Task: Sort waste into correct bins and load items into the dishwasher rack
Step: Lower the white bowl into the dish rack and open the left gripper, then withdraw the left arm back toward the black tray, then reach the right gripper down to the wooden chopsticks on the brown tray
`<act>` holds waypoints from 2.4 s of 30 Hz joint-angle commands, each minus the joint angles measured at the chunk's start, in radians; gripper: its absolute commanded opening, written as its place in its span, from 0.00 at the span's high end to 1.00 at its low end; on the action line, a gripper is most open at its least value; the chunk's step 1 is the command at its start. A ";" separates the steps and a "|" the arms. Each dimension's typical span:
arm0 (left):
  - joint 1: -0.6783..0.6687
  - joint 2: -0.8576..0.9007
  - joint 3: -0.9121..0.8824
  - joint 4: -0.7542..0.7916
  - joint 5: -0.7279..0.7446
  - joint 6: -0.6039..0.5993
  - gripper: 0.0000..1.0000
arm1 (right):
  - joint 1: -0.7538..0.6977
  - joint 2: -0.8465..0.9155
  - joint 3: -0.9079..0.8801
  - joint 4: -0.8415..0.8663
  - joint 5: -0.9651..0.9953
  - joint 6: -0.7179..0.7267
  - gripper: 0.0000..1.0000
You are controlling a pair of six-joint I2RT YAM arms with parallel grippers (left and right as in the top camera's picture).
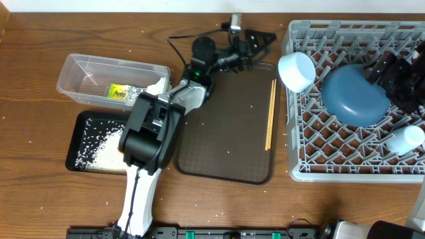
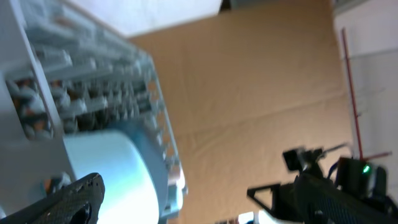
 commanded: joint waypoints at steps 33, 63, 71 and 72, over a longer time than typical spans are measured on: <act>-0.052 -0.476 0.023 -1.902 -0.709 1.292 0.02 | 0.064 0.001 0.003 -0.060 -0.161 -0.161 0.32; 0.355 -0.879 0.023 -2.222 -0.912 1.214 0.02 | 0.792 0.469 -0.171 0.182 0.407 0.308 0.59; 0.355 -0.879 0.023 -2.222 -0.912 1.214 0.02 | 0.776 0.588 -0.171 0.200 0.414 0.318 0.58; 0.355 -0.879 0.023 -2.222 -0.912 1.214 0.02 | 0.776 0.599 -0.171 0.200 0.414 0.318 0.58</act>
